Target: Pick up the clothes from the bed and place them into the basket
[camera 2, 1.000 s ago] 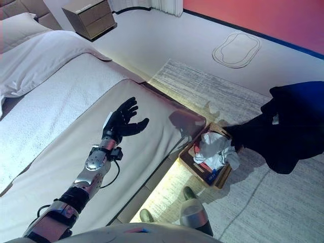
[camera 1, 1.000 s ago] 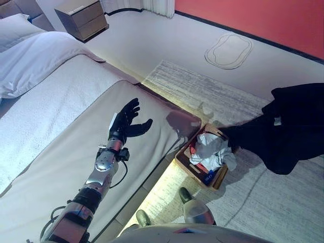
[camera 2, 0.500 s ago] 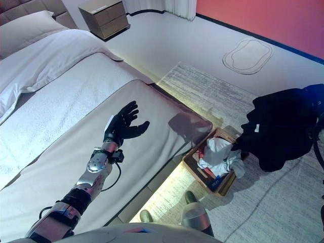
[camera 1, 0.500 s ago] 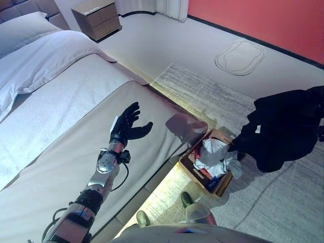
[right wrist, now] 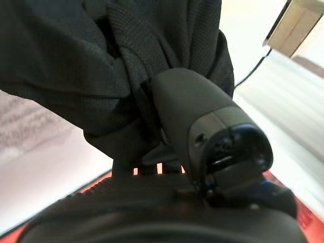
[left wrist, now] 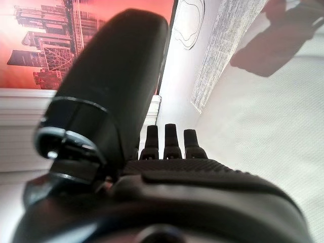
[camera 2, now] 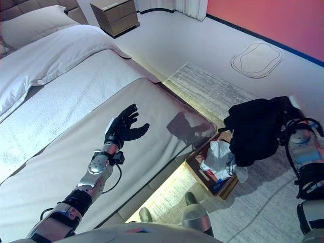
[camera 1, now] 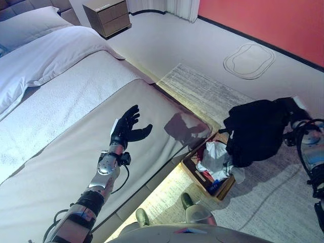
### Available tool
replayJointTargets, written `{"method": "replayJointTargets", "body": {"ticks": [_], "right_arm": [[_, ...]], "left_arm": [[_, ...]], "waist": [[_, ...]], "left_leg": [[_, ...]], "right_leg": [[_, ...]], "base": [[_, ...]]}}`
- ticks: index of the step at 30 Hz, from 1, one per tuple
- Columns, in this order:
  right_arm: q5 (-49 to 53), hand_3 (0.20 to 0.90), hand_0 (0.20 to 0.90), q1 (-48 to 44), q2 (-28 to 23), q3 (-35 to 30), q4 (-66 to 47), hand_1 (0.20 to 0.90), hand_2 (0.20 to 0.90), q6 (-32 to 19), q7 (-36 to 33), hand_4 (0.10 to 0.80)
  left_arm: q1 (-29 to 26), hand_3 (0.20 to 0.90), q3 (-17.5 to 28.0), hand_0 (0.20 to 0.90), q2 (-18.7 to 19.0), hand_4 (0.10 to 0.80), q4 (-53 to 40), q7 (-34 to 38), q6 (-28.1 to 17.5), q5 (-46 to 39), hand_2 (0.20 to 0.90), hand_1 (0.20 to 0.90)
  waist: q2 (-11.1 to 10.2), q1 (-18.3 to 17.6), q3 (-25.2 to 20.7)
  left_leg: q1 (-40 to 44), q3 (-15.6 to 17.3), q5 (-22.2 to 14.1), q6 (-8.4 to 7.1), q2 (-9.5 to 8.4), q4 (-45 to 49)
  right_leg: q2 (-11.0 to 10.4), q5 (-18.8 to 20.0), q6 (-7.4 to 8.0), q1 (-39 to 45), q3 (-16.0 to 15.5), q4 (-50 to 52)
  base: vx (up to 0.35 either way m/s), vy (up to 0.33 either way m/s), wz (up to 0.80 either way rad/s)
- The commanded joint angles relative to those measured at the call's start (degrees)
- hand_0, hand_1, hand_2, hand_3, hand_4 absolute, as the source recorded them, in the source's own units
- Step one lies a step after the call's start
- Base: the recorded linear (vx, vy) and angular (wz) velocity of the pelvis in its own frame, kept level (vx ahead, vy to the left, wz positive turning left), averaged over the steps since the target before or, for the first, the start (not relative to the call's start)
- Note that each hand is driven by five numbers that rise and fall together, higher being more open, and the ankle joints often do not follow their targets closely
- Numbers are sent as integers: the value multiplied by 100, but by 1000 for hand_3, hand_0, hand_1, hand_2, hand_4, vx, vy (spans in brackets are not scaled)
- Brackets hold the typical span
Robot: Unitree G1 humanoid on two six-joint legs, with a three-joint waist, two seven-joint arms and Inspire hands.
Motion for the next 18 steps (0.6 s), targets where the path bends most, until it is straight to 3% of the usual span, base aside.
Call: {"method": "replayJointTargets", "body": {"ticks": [1, 14, 15, 16, 17, 18], "right_arm": [[46, 200, 300, -847, 18, 74, 486, 300, 300, -263, -218, 100], [-159, 200, 300, -570, 739, 213, 1488, 300, 300, -387, -220, 100], [-184, 420, 488, -563, 765, 218, 1517, 488, 488, -388, -276, 320], [-184, 420, 488, -563, 765, 218, 1518, 488, 488, -388, -276, 320], [-211, 900, 900, -541, 801, 234, 1524, 900, 900, -384, -349, 800], [-221, 900, 900, -504, 810, 213, 1498, 900, 900, -393, -367, 800]], "left_arm": [[-466, 900, -89, 900, 46, 800, -35, 110, -603, 240, 900, 900], [-518, 900, -188, 900, 14, 800, -67, 194, -638, 245, 900, 900], [-517, 900, -188, 900, 16, 800, -71, 193, -634, 248, 900, 900], [-517, 900, -188, 900, 16, 800, -72, 193, -634, 248, 900, 900], [-508, 900, -204, 900, 22, 800, -64, 199, -656, 247, 900, 900], [-494, 900, -203, 900, 30, 800, -80, 196, -653, 254, 900, 900]], "waist": [[-302, 218, -657], [-210, 343, -577], [-207, 351, -578], [-208, 350, -578], [-203, 356, -570], [-202, 358, -566]], "left_leg": [[267, -181, -996, 53, 38, 204], [275, -257, -989, 57, 44, 218], [275, -262, -986, 56, 45, 216], [275, -262, -986, 56, 45, 216], [275, -273, -983, 57, 48, 218], [274, -280, -979, 55, 50, 214]], "right_leg": [[194, -165, -77, -414, -31, 354], [150, -177, -83, -391, -124, 365], [148, -176, -83, -389, -129, 365], [148, -176, -83, -389, -129, 365], [146, -173, -82, -392, -133, 370], [145, -174, -80, -395, -136, 373]], "base": [[0, 0, 0], [2, -7, 5], [6, -14, 4], [0, 0, 0], [0, 0, 0], [2, -33, 4]]}}
